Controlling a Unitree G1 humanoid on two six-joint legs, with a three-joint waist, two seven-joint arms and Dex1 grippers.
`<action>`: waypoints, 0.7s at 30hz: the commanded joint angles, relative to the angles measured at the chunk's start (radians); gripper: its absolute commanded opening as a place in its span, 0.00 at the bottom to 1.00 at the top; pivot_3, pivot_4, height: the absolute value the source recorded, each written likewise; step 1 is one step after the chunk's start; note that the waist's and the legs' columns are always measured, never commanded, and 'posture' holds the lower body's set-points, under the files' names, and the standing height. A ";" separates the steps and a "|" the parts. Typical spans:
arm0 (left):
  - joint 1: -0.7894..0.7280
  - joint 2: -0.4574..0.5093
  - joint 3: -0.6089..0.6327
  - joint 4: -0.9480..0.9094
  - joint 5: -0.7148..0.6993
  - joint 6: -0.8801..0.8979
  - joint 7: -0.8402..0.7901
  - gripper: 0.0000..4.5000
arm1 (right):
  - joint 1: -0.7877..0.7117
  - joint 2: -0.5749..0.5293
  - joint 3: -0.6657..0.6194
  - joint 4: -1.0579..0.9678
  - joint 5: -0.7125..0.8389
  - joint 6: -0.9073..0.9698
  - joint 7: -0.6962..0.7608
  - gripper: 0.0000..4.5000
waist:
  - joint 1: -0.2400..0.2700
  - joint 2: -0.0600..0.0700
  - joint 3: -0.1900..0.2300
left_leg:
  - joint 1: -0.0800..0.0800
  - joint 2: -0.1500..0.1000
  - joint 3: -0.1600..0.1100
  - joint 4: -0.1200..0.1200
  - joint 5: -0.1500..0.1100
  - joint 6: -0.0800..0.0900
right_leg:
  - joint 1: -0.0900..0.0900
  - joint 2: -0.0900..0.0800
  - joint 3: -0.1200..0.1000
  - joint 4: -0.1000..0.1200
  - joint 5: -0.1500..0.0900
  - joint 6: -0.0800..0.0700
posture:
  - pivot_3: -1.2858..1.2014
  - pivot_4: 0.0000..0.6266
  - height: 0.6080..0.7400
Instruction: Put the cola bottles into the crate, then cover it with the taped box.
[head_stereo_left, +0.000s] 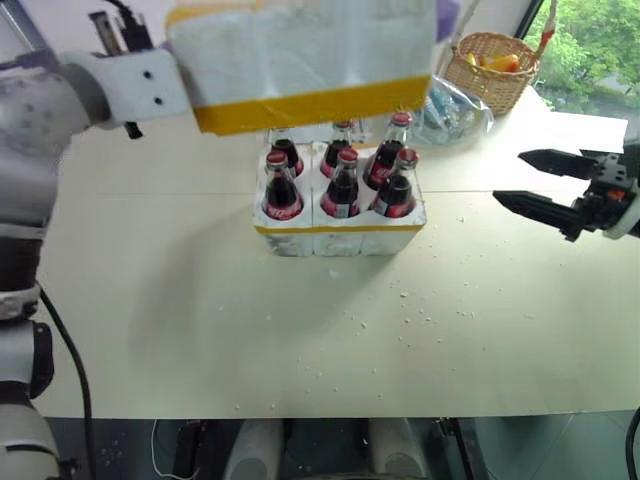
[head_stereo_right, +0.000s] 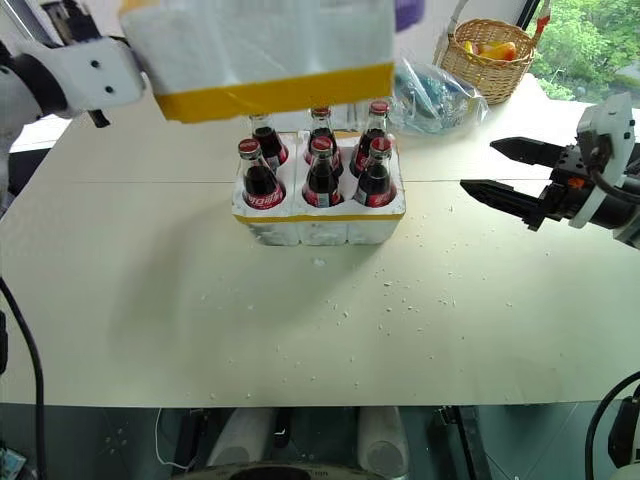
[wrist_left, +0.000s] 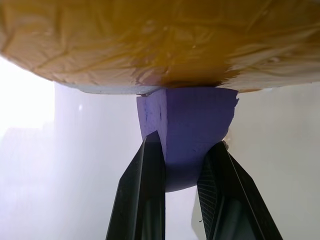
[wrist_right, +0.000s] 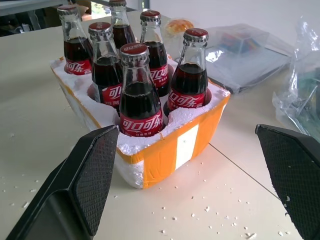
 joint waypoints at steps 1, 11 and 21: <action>0.006 -0.008 0.001 -0.063 0.012 -0.002 -0.009 0.10 | 0.004 0.005 -0.048 -0.023 0.008 -0.020 -0.011 1.00 | 0.003 0.000 0.000 | 0.000 0.000 0.000 0.000 0.000 0.000 | 0.000 0.000 0.000 0.000 0.000 0.000 | 0.52 0.24 0.98; 0.123 0.002 -0.030 -0.134 0.116 -0.078 0.013 0.10 | 0.000 0.018 -0.052 -0.031 0.018 -0.018 -0.033 1.00 | 0.004 0.000 0.000 | 0.000 0.000 0.000 0.001 0.000 0.000 | 0.000 0.001 0.001 0.000 0.000 0.000 | 0.52 0.24 0.98; 0.133 -0.016 -0.040 -0.165 0.213 -0.153 0.054 0.47 | -0.030 0.051 -0.032 -0.022 0.014 -0.029 -0.050 1.00 | 0.004 0.000 0.000 | 0.000 0.001 0.000 0.001 0.000 0.000 | 0.000 0.002 0.002 -0.001 0.000 0.000 | 0.52 0.24 0.98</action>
